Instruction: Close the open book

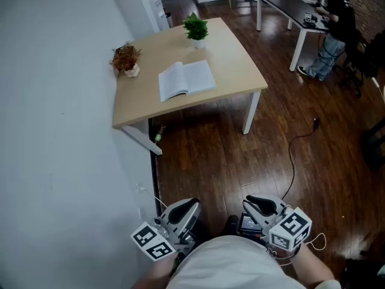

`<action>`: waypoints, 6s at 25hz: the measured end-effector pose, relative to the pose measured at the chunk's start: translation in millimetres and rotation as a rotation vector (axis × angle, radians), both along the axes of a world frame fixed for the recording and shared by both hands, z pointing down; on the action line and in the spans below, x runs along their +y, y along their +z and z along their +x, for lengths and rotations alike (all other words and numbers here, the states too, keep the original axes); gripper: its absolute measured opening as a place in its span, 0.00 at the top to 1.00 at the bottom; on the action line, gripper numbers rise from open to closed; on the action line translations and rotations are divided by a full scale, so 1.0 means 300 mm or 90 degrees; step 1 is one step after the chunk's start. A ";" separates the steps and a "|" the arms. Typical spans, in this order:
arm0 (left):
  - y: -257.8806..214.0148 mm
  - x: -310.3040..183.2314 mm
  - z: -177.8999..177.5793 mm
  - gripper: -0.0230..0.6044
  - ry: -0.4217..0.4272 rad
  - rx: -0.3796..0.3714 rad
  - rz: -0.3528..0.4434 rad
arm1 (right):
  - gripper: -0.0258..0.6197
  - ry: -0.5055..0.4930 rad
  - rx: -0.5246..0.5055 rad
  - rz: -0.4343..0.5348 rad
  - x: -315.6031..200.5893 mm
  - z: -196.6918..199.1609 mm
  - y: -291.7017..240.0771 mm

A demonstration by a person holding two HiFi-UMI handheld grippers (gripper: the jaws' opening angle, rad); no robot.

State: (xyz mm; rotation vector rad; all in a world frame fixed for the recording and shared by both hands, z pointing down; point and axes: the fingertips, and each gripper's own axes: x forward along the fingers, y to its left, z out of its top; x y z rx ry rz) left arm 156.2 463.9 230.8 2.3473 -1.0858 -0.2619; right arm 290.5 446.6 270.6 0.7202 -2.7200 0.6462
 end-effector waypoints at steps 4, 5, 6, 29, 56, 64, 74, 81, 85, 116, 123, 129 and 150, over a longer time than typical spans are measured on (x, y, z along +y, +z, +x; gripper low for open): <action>-0.002 -0.031 0.055 0.96 0.010 0.018 0.002 | 0.91 0.005 0.004 0.006 -0.042 0.050 0.007; -0.006 -0.033 0.068 0.96 0.015 0.027 0.004 | 0.91 0.004 0.006 0.008 -0.050 0.060 0.011; -0.010 -0.035 0.079 0.96 0.018 0.036 0.006 | 0.91 0.003 0.006 0.009 -0.057 0.068 0.014; 0.031 -0.293 -0.154 0.96 0.003 0.023 -0.004 | 0.91 -0.011 0.019 0.015 -0.333 -0.190 0.048; 0.092 -0.750 -0.666 0.96 0.047 0.038 -0.037 | 0.91 0.017 0.060 0.014 -0.799 -0.711 0.055; 0.121 -0.970 -0.727 0.96 -0.028 0.025 -0.047 | 0.91 -0.056 0.055 0.007 -1.059 -0.778 0.115; 0.133 -1.327 -0.687 0.96 -0.081 0.024 -0.057 | 0.91 -0.138 0.071 0.012 -1.413 -0.785 0.133; 0.178 -1.416 -0.668 0.96 -0.108 0.013 -0.078 | 0.91 -0.175 0.097 0.043 -1.522 -0.781 0.168; 0.194 -1.455 -0.686 0.96 -0.116 0.003 -0.091 | 0.91 -0.187 0.111 0.060 -1.586 -0.797 0.169; 0.573 -1.647 -0.970 0.96 -0.040 0.013 -0.167 | 0.91 -0.392 0.466 0.376 -1.703 -1.345 0.617; 0.618 -1.658 -1.000 0.96 -0.036 0.032 -0.177 | 0.91 -0.434 0.525 0.414 -1.718 -1.406 0.705; 0.640 -1.659 -1.023 0.96 -0.036 0.041 -0.181 | 0.91 -0.455 0.560 0.424 -1.719 -1.424 0.750; 0.670 -1.662 -1.028 0.96 -0.035 0.065 -0.194 | 0.96 -0.431 0.550 0.389 -1.737 -1.438 0.753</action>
